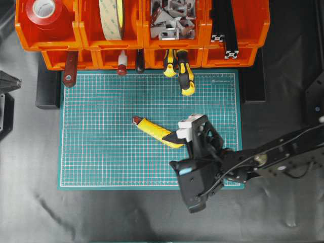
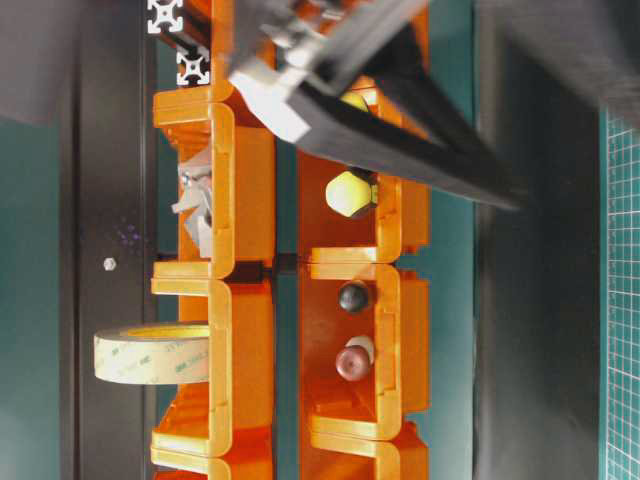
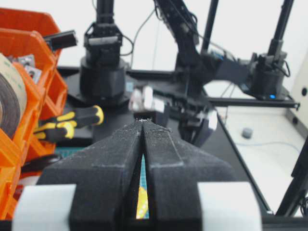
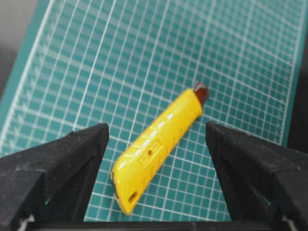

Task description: Pick cutter from container rack with right arm.

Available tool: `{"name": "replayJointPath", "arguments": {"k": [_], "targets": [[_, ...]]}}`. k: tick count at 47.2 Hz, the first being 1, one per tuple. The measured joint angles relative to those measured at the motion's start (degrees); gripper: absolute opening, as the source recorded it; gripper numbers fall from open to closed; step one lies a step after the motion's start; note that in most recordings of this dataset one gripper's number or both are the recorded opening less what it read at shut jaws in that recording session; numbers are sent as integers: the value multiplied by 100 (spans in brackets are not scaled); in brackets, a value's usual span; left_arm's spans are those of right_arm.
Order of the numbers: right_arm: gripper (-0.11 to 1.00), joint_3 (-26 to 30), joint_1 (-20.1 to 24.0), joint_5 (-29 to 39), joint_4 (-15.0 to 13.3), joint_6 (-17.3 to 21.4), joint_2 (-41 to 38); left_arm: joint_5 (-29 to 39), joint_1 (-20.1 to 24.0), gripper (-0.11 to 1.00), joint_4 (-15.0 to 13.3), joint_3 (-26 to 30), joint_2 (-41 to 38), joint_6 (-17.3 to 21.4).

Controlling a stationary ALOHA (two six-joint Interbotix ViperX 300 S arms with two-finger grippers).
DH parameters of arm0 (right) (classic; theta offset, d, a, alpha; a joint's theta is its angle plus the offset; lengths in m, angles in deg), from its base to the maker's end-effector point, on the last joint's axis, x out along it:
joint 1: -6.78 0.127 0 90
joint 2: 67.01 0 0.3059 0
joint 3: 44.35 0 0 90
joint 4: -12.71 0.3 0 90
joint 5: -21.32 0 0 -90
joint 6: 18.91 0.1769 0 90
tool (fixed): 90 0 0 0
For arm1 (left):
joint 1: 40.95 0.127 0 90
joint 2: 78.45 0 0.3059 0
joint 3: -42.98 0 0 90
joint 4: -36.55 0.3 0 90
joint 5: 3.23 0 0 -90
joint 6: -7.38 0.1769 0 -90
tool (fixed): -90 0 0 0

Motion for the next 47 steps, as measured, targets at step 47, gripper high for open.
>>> {"name": "replayJointPath", "arguments": {"k": [47], "targets": [[78,-1362,167,-35,0,2013,3981,624,-88,0,0,0,0,-9]]}}
